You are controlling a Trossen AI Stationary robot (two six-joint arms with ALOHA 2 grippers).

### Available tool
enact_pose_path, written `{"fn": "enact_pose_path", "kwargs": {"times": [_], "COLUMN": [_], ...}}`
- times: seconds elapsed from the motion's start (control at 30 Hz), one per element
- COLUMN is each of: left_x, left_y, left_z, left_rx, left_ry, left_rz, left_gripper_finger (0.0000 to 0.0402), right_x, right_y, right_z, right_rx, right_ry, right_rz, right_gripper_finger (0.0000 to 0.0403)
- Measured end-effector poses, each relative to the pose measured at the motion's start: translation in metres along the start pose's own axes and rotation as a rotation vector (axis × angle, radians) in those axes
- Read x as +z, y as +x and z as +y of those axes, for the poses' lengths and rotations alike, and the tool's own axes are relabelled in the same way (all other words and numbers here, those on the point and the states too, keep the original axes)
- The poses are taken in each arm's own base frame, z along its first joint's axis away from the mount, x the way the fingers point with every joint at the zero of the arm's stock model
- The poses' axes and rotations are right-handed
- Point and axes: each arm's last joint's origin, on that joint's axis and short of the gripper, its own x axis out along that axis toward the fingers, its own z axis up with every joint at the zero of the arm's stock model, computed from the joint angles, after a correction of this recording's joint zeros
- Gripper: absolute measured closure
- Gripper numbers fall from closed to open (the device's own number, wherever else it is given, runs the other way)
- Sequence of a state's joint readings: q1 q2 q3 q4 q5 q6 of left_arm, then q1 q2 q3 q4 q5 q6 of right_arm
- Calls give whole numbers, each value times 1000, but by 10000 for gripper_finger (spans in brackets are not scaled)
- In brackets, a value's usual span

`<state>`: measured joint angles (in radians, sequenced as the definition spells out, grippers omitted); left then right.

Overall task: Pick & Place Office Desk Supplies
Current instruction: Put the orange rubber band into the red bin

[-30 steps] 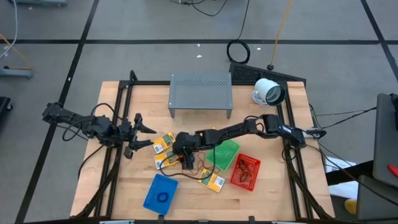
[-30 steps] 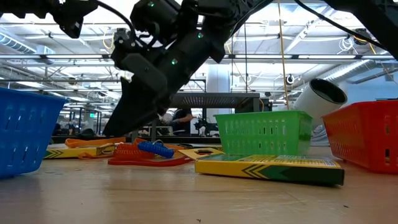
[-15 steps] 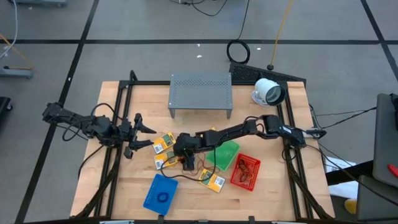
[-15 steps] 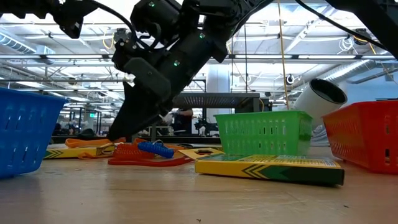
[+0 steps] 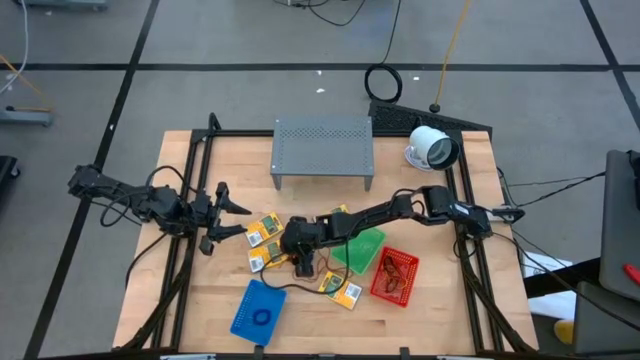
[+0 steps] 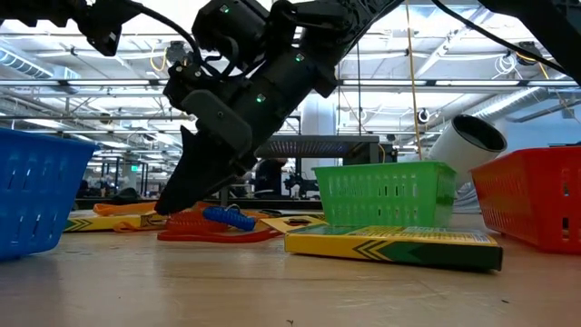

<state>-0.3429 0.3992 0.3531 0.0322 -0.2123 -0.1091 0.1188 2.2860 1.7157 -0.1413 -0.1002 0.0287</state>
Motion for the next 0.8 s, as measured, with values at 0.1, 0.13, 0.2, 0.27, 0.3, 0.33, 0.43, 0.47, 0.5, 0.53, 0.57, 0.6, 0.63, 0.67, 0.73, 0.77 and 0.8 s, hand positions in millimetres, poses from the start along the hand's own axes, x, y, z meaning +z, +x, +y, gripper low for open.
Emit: {"fn": "enact_pose_path", "kwargs": {"times": [0.1,0.13,0.2,0.27,0.3,0.33,0.43,0.47,0.5,0.53,0.57,0.6,0.63,0.67,0.73,0.77,0.8], "left_x": [0,0,0,0,0,0,0,0,0,0,0,0,0,0,0,0,0], "left_y": [0,0,0,0,0,0,0,0,0,0,0,0,0,0,0,0,0], "left_z": [0,0,0,0,0,0,0,0,0,0,0,0,0,0,0,0,0], "left_rx": [0,0,0,0,0,0,0,0,0,0,0,0,0,0,0,0,0], "left_ry": [-1,-1,-1,-1,-1,-1,-1,-1,-1,-1,-1,-1,-1,-1,-1,-1,-1], "left_rz": [0,0,0,0,0,0,0,0,0,0,0,0,0,0,0,0,0], "left_gripper_finger": [176,176,176,176,176,176,176,176,176,176,176,176,176,176,176,176,176], "right_x": [0,0,0,0,0,0,0,0,0,0,0,0,0,0,0,0,0], "right_y": [0,0,0,0,0,0,0,0,0,0,0,0,0,0,0,0,0], "right_z": [0,0,0,0,0,0,0,0,0,0,0,0,0,0,0,0,0], "right_rx": [1,1,1,1,1,1,1,1,1,1,1,1,1,1,1,1,1], "right_ry": [5,5,5,5,7,11,12,12,12,12,12,12,12,12,12,13,19], "right_rz": [-2,-2,-1,-1,-2,-1,-2,-2,-2,-2,-2,-2,-2,-2,-2,-2,-2], "right_gripper_finger": [244,247,252,256,258,260,267,270,272,274,277,279,282,284,291,294,298]}}
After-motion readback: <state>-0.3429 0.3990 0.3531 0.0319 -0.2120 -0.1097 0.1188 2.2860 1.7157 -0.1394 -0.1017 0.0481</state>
